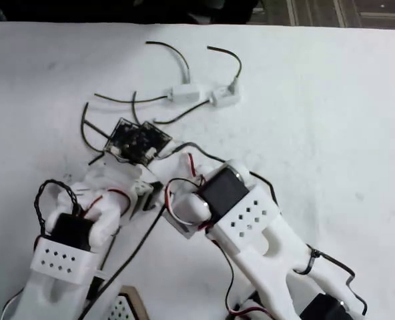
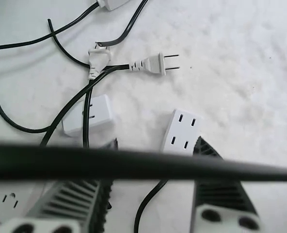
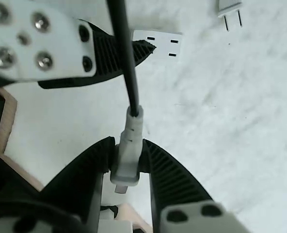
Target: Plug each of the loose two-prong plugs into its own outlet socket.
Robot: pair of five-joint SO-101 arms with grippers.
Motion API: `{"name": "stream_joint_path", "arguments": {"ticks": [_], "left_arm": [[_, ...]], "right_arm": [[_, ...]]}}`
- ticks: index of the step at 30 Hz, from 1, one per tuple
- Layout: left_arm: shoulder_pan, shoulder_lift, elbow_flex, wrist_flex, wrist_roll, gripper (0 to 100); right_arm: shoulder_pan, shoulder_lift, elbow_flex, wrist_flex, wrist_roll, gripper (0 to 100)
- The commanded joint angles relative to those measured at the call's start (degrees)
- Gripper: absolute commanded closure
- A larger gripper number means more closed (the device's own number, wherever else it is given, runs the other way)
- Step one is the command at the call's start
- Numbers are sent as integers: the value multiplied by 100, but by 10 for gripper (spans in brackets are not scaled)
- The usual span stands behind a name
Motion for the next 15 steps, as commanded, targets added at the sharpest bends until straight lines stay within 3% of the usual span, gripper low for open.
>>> {"name": "stream_joint_path", "arguments": {"ticks": [1, 15], "left_arm": [[-31, 40, 202, -35, -105, 748], [-31, 13, 290, -70, -105, 748]], "right_arm": [[-66, -145, -888, 22, -70, 981], [-66, -145, -1486, 189, -70, 981]]}}
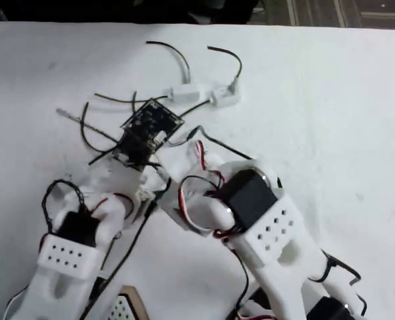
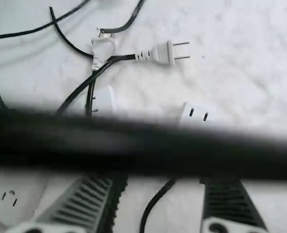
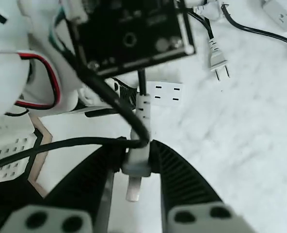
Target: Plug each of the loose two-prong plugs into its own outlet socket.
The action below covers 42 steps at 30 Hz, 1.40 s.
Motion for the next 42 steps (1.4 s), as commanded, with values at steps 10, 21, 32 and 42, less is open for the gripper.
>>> {"name": "stream_joint_path", "arguments": {"ticks": [10, 21, 32, 42], "left_arm": [[-22, -75, -62, -79, -44, 748], [-505, -84, -765, -105, 756, 748], [-40, -84, -1468, 413, 1380, 748], [374, -84, -1820, 703, 1389, 748]], "right_arm": [[-57, -110, -237, 163, -70, 981], [-620, -936, 422, 127, -527, 981], [-637, -963, 545, 119, -756, 981], [-637, -1015, 888, -40, -756, 981]]}}
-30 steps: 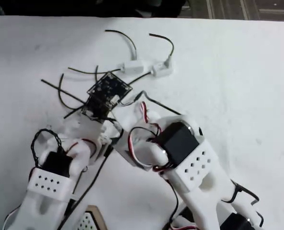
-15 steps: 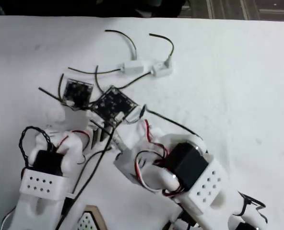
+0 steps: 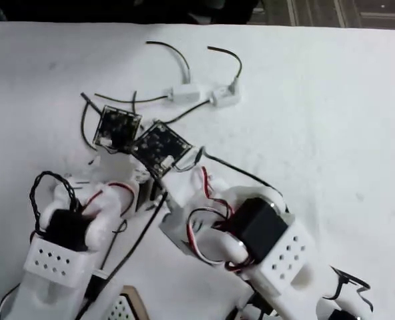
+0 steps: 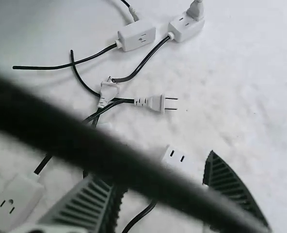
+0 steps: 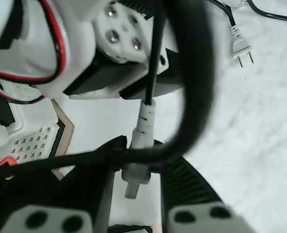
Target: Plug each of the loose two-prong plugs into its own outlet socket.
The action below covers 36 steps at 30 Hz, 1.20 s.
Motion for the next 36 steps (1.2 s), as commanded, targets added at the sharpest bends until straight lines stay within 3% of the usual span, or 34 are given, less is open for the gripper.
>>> {"name": "stream_joint_path", "arguments": {"ticks": [1, 9, 17, 25, 36], "left_arm": [[40, -92, -255, 9, 53, 748], [-312, -312, -492, 281, 26, 748], [576, -1543, 105, 466, 9, 748], [655, -2290, 448, 466, 9, 746], [-532, -2325, 404, 501, 9, 745]], "right_arm": [[-57, -145, 62, -101, -35, 981], [-57, -145, 97, -101, -35, 981], [-57, -145, 97, -277, -35, 981], [-57, -154, 97, -233, -35, 981], [-31, -154, 88, -145, -35, 981]]}}
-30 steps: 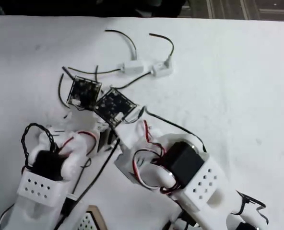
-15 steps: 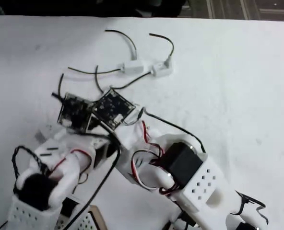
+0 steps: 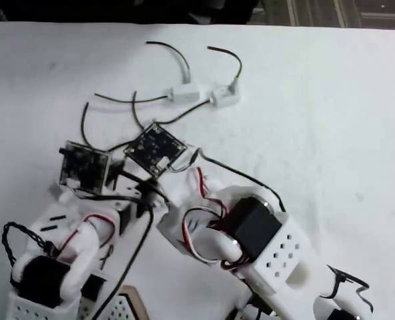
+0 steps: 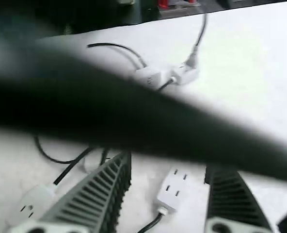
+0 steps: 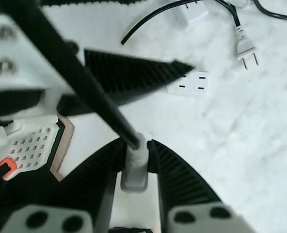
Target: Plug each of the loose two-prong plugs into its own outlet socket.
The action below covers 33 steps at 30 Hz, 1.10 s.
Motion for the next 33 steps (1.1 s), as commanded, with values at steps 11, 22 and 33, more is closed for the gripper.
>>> {"name": "stream_joint_path", "arguments": {"ticks": [11, 22, 33], "left_arm": [[-1473, -48, -35, 44, -651, 747], [-2818, -57, 615, -158, -1160, 747], [-3319, -57, 2268, -1301, -1477, 747]], "right_arm": [[804, -154, -53, 207, -18, 981], [1332, -1112, 923, -426, -44, 981], [1657, -1481, 4044, -4365, -44, 981]]}}
